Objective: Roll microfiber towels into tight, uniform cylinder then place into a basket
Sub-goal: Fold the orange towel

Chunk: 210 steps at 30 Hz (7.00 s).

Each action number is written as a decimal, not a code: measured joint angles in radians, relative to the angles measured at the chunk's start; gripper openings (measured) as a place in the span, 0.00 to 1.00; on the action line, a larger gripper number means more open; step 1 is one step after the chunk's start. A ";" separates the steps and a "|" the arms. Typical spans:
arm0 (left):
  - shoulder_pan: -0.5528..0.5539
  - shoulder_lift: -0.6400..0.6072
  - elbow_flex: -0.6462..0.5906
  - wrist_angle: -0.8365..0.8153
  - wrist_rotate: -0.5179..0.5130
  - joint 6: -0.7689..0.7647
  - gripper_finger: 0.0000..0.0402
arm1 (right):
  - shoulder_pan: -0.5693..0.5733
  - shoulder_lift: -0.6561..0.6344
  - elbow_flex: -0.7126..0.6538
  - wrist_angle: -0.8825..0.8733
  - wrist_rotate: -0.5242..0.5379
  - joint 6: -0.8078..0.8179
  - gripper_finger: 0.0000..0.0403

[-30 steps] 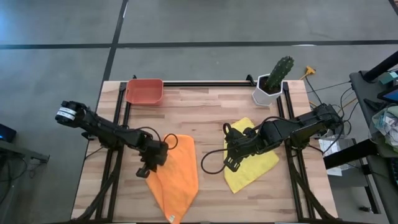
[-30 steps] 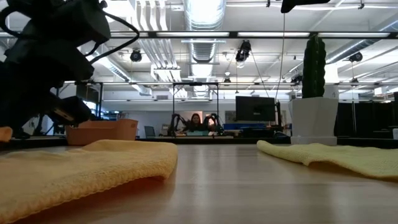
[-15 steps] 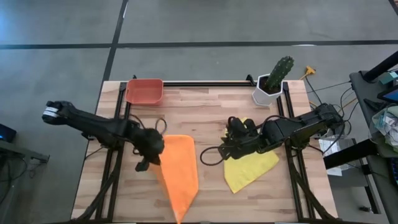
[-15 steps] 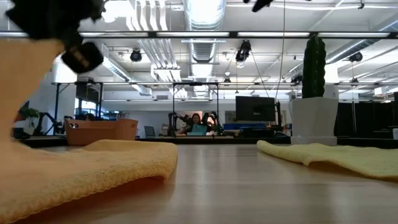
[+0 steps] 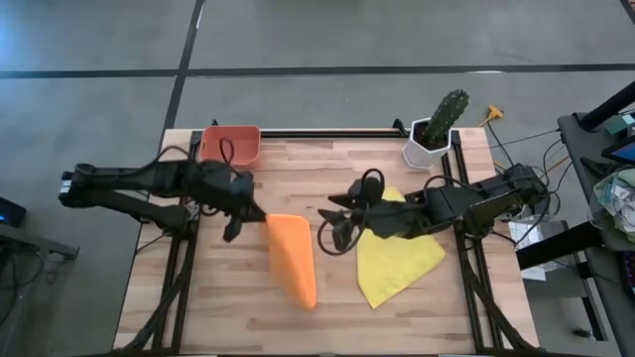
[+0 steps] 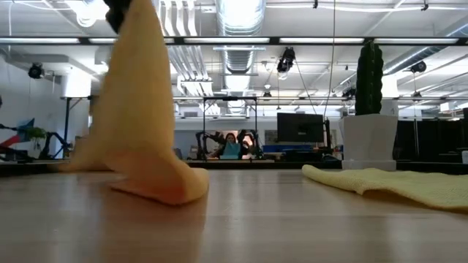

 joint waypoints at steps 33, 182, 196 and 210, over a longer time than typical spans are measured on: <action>0.169 0.631 1.219 -0.932 -0.408 0.361 0.00 | -0.111 0.032 0.022 0.330 0.066 -0.442 0.68; 0.293 0.470 1.327 -0.379 -0.036 0.028 0.00 | -0.080 0.574 0.591 -0.216 0.251 -0.556 0.56; 0.292 0.462 1.327 -0.333 0.045 -0.022 0.00 | -0.092 0.574 0.608 -0.207 0.623 -0.681 0.56; 0.292 0.424 1.327 -0.351 0.047 0.034 0.00 | -0.096 0.533 0.725 -0.195 0.812 -0.768 0.56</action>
